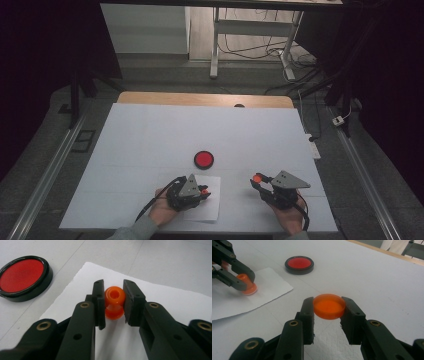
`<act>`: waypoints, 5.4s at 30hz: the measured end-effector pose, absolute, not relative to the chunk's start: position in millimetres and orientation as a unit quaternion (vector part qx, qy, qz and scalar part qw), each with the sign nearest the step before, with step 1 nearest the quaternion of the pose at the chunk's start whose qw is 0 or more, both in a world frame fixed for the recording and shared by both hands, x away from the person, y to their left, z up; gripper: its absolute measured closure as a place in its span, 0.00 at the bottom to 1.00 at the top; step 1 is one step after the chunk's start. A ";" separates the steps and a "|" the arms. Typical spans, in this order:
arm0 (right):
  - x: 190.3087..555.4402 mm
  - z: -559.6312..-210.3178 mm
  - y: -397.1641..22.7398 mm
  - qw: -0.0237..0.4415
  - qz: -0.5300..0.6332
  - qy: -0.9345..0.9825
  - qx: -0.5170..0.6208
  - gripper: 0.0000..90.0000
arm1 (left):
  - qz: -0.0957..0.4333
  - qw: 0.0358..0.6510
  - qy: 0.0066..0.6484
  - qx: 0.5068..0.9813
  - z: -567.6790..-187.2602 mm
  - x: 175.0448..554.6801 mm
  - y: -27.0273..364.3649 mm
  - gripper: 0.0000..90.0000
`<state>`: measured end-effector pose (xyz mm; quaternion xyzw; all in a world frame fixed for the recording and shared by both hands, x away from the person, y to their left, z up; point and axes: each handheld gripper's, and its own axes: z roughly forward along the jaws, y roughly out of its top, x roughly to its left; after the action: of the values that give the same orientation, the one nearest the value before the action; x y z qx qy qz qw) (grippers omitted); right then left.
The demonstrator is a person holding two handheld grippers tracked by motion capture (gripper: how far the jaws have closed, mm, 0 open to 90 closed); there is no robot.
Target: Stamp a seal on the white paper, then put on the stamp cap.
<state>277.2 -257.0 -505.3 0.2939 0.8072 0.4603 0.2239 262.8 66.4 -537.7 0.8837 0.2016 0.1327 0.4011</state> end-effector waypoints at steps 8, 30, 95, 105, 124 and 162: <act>277.2 -505.5 -256.4 0.223 0.462 0.807 0.292 0.71 | 0.131 0.397 0.187 0.889 -535.6 265.0 66.8 0.81; 277.2 -505.1 -255.3 0.224 0.462 0.808 0.289 0.71 | 0.070 0.524 0.248 0.812 -492.6 274.0 107.2 0.81; 280.1 -512.9 -193.1 0.168 0.475 0.833 0.231 0.71 | 0.057 0.532 0.233 0.812 -485.2 278.7 109.7 0.80; 278.0 -512.9 -184.1 0.162 0.477 0.835 0.223 0.71 | 0.056 0.531 0.234 0.812 -485.5 279.4 108.6 0.80; 273.6 -513.5 -165.3 0.152 0.481 0.838 0.208 0.71 | 0.055 0.531 0.233 0.813 -485.2 279.1 106.2 0.80; 270.5 -521.2 -126.7 0.131 0.479 0.849 0.182 0.71 | 0.049 0.525 0.228 0.819 -487.2 277.8 100.1 0.80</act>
<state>270.5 -126.7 -521.2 0.1822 0.8488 0.4788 0.1307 277.8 100.1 -487.2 0.8186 0.2278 0.0491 0.5250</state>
